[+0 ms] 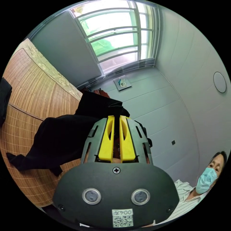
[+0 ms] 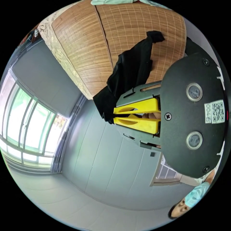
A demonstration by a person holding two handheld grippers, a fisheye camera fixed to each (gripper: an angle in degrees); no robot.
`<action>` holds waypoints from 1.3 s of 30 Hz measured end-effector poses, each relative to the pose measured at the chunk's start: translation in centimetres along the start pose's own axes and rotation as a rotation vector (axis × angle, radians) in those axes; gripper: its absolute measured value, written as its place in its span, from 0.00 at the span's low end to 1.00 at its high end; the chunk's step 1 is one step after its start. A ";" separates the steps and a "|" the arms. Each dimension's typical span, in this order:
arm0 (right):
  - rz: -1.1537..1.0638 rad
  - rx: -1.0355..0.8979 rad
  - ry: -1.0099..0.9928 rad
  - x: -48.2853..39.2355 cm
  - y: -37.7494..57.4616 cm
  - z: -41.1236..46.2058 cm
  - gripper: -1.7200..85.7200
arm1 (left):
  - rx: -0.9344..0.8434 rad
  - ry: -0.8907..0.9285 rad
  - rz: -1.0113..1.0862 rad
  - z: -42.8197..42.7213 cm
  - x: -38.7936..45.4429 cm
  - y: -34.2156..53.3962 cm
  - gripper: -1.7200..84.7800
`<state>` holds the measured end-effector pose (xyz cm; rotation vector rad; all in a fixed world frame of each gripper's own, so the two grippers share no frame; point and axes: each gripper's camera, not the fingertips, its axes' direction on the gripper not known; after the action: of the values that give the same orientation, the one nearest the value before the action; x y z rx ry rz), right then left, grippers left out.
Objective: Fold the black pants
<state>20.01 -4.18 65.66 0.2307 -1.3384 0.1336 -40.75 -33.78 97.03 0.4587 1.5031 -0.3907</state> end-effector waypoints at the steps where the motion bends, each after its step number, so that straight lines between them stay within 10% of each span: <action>1: -0.006 0.000 -0.013 0.1 0.1 -0.3 0.06 | 0.007 0.008 0.031 -0.4 0.3 0.6 0.06; 16: 0.120 -0.081 -0.272 2.4 -1.5 -4.7 0.12 | -0.059 -0.012 0.426 0.2 6.6 6.5 0.20; 28: 0.073 -0.215 -0.361 -0.5 -1.7 -5.5 0.12 | -0.087 0.104 0.547 1.7 9.8 11.0 0.10; 39: -0.979 -0.411 0.124 -20.7 1.9 -9.2 0.19 | -0.363 0.199 0.695 6.3 16.5 13.6 0.07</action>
<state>23.55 0.64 43.72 0.4905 -0.9793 -0.9245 -27.73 -24.84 81.28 0.7027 1.4596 0.4766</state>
